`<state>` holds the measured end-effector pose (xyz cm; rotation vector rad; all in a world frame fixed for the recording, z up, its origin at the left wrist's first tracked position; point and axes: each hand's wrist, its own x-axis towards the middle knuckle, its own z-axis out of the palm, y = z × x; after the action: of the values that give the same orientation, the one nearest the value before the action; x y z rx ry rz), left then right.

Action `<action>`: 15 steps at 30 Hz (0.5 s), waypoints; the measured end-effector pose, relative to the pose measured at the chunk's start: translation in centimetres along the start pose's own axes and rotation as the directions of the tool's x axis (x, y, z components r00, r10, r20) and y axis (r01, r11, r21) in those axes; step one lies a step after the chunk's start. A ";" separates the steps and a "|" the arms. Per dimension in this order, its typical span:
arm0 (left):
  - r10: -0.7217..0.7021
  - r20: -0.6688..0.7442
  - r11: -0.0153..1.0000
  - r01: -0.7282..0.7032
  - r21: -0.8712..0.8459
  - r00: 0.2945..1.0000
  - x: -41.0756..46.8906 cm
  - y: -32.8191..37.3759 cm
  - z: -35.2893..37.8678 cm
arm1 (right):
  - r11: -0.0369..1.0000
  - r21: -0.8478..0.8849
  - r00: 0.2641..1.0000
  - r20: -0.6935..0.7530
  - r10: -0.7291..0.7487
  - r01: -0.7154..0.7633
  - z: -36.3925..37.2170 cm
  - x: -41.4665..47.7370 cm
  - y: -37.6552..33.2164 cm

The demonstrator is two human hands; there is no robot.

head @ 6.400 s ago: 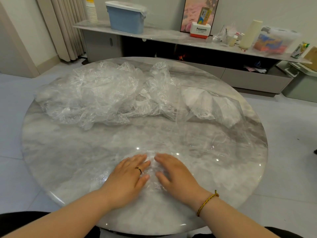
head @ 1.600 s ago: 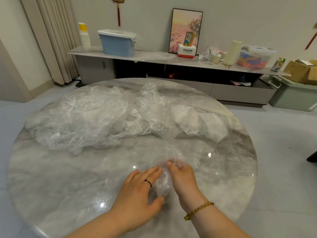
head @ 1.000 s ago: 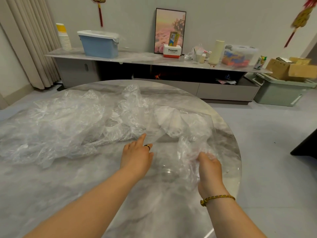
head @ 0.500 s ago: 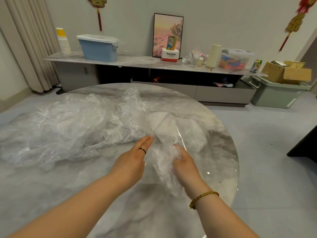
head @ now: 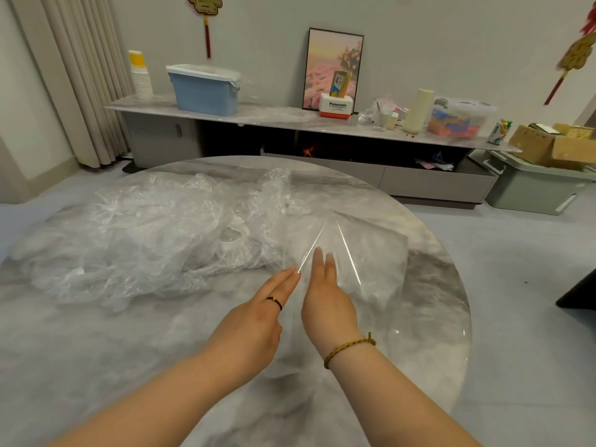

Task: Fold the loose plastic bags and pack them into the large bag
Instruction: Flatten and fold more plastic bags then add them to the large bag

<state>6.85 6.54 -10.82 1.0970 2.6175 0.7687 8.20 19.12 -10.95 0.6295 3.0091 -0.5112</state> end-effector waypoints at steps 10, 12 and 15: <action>-0.030 0.039 0.999 0.030 -0.017 0.999 0.6 -0.1 -0.3 | 0.819 0.571 0.981 -0.121 0.149 -0.054 2.3 3.6 -1.7; -0.016 0.046 1.000 0.017 -0.015 0.999 0.6 0.0 -0.4 | 0.603 0.793 0.968 -0.079 0.239 -0.085 1.4 4.7 -1.7; -0.014 0.045 1.000 0.014 -0.012 0.999 0.6 -0.2 -0.4 | 0.449 0.881 0.924 -0.035 0.380 -0.151 1.4 7.0 -0.9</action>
<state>6.10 6.71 -10.57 1.0789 2.5776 0.7470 1.40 20.61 -12.63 1.2317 2.4909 -2.1176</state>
